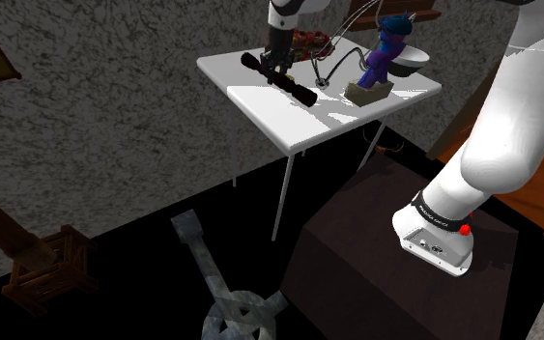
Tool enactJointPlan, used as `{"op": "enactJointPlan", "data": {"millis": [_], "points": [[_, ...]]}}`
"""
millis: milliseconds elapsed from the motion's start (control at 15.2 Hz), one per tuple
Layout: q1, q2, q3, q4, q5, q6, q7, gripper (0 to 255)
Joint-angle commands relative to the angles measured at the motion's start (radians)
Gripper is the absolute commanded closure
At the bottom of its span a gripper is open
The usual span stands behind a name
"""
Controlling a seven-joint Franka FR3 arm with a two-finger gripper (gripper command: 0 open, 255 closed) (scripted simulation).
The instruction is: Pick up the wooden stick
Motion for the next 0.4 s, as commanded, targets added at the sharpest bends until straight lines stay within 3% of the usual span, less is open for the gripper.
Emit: {"op": "enactJointPlan", "data": {"millis": [0, 330], "points": [[0.001, -0.011, 0.000, 0.010, -0.001, -0.020, 0.002, 255], [0.000, -0.025, 0.000, 0.035, -0.002, -0.058, 0.004, 255]]}}
